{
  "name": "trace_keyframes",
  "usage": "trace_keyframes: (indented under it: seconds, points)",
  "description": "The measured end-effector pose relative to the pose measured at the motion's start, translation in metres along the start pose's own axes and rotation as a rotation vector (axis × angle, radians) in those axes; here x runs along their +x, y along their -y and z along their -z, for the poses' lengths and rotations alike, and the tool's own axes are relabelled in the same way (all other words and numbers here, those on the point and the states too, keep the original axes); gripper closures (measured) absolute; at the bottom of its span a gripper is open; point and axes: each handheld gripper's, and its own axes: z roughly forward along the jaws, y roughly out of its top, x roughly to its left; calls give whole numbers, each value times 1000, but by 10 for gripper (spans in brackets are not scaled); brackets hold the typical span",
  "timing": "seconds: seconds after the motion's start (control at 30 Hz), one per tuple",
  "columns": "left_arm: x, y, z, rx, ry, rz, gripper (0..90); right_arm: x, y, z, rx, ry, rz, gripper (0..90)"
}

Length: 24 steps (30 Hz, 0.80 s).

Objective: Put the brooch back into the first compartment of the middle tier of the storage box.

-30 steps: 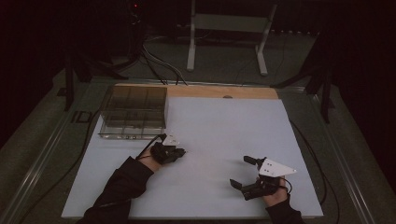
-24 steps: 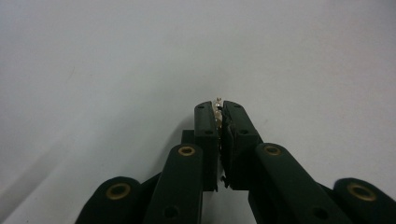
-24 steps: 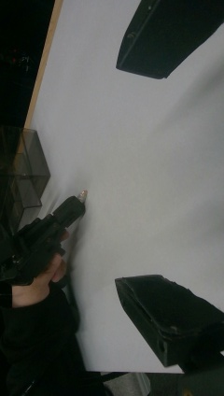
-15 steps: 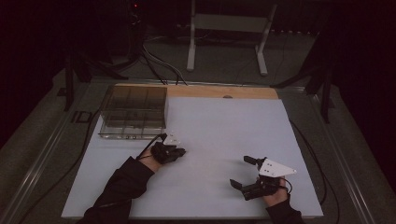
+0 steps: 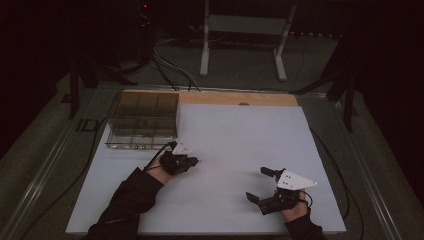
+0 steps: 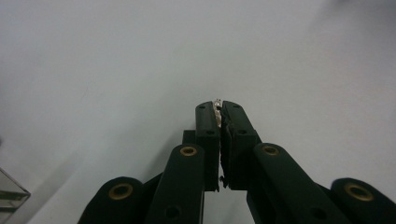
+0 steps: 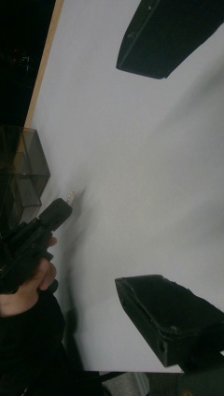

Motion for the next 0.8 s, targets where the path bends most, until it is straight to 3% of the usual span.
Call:
trace_keyframes:
  seconds: [0.37, 0.8]
  points:
    - [1, -2, 6, -17, -1, 7, 875, 0, 0, 0, -2, 1, 0, 0]
    - [5, -8, 24, -64, -12, 19, 875, -1, 0, -1, -3, -1, -4, 0]
